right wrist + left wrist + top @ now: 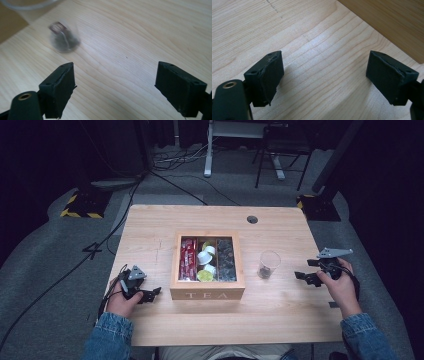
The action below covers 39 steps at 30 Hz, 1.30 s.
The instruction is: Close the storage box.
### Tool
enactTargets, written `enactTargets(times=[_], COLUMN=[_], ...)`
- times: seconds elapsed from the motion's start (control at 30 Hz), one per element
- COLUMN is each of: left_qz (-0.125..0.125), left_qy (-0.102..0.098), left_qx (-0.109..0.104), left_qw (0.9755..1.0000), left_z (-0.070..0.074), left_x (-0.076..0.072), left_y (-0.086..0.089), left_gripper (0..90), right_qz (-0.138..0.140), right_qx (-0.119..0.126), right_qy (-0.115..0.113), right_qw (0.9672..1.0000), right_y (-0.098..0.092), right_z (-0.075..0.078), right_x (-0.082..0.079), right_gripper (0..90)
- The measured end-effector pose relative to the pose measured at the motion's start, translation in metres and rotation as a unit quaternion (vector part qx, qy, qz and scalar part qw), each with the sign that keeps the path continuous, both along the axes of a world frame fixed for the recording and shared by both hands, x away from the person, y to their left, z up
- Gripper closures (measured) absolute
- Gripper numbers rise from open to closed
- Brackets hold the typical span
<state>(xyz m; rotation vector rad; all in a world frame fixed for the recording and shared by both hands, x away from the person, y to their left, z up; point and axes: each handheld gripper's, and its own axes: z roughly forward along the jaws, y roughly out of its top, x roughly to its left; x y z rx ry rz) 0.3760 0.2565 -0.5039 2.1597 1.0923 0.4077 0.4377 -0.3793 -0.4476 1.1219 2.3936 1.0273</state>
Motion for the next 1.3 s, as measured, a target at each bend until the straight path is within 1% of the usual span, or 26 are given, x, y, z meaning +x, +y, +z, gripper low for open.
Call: enactTargets(times=[0.03, 0.1, 0.13, 0.2, 0.23, 0.27, 0.3, 0.33, 0.37, 0.4, 0.43, 0.47, 0.5, 0.57, 0.8, 0.83, 0.93, 1.1, 1.23, 1.3], left_qz=[0.0, -0.002, -0.001, -0.001, -0.001, -0.001, -0.001, -0.001, -0.001, 0.001, 0.001, 0.0, 0.001, 0.001, 0.0, 0.0, 0.0, 0.0, 0.001, 0.001], left_qy=[0.0, 0.0, -0.001, 0.0, 0.0, 0.0, 0.0, -0.001, -0.003, -0.001, -0.001, -0.002, -0.002, -0.001, -0.001, -0.002, -0.002, -0.002, -0.002, -0.002], left_qx=[0.0, 0.001, -0.002, -0.001, -0.001, -0.001, -0.001, 0.0, 0.001, -0.002, -0.002, 0.0, -0.001, -0.001, -0.001, -0.001, -0.001, -0.001, -0.001, 0.0], left_qw=[1.0, 1.0, 1.0, 1.0, 1.0, 1.0, 1.0, 1.0, 1.0, 1.0, 1.0, 1.0, 1.0, 1.0, 1.0, 1.0, 1.0, 1.0, 1.0, 1.0], left_z=[0.0, 0.0, 0.0, 0.0, 0.0, 0.0, 0.0, 0.0, 0.0, 0.0, 0.0, 0.0, 0.0, 0.0, 0.0, 0.0, 0.0, 0.0, 0.0, 0.0], left_x=[0.0, 0.001, 0.001, 0.001, 0.001, 0.001, 0.001, 0.001, 0.002, 0.002, 0.002, 0.002, 0.002, 0.002, 0.002, 0.002, 0.002, 0.002, 0.002, 0.002], left_y=[0.0, 0.001, 0.001, 0.001, 0.001, 0.001, 0.001, 0.001, 0.001, 0.001, 0.001, 0.001, 0.001, 0.001, 0.001, 0.001, 0.001, 0.001, 0.001, 0.0], left_gripper=[15.1, 15.1, 15.1, 15.1, 15.1, 15.1, 15.0, 15.0, 15.0, 15.0, 15.0, 15.0, 15.0, 15.0, 15.0, 15.0, 14.9, 14.9, 14.9, 14.8], right_qz=[0.0, -0.005, -0.006, -0.012, -0.012, -0.014, -0.014, -0.014, -0.014, -0.012, -0.012, -0.018, -0.018, -0.018, -0.018, -0.019, -0.022, -0.025, -0.031, -0.033], right_qx=[0.0, -0.008, -0.016, -0.017, -0.017, -0.014, -0.014, -0.017, -0.017, -0.017, -0.017, -0.015, -0.015, -0.017, -0.011, -0.014, -0.015, -0.016, -0.018, -0.018], right_qy=[0.0, 0.004, 0.002, -0.006, -0.006, -0.016, -0.016, -0.012, -0.012, -0.007, -0.007, -0.006, -0.006, -0.001, 0.001, -0.004, -0.008, -0.006, -0.004, -0.003], right_qw=[1.0, 0.9999, 0.9999, 0.9998, 0.9998, 0.9997, 0.9997, 0.9997, 0.9997, 0.9998, 0.9998, 0.9997, 0.9997, 0.9997, 0.9998, 0.9997, 0.9996, 0.9995, 0.9994, 0.9993], right_y=[0.0, -0.006, -0.01, -0.013, -0.013, -0.016, -0.016, -0.018, -0.018, -0.02, -0.02, -0.021, -0.021, -0.021, -0.019, -0.019, -0.018, -0.017, -0.017, -0.017], right_z=[0.0, -0.008, -0.014, -0.02, -0.02, -0.027, -0.027, -0.032, -0.032, -0.035, -0.035, -0.039, -0.039, -0.045, -0.051, -0.052, -0.053, -0.053, -0.053, -0.053], right_x=[0.0, 0.002, 0.003, 0.003, 0.003, 0.002, 0.002, 0.002, 0.002, 0.001, 0.001, 0.001, 0.001, 0.001, -0.001, -0.001, -0.001, -0.001, 0.0, 0.001], right_gripper=[16.0, 16.0, 16.0, 16.1, 16.1, 16.0, 16.0, 16.0, 16.0, 16.0, 16.0, 16.0, 16.0, 16.0, 15.3, 15.0, 14.6, 13.5, 9.8, 9.3])
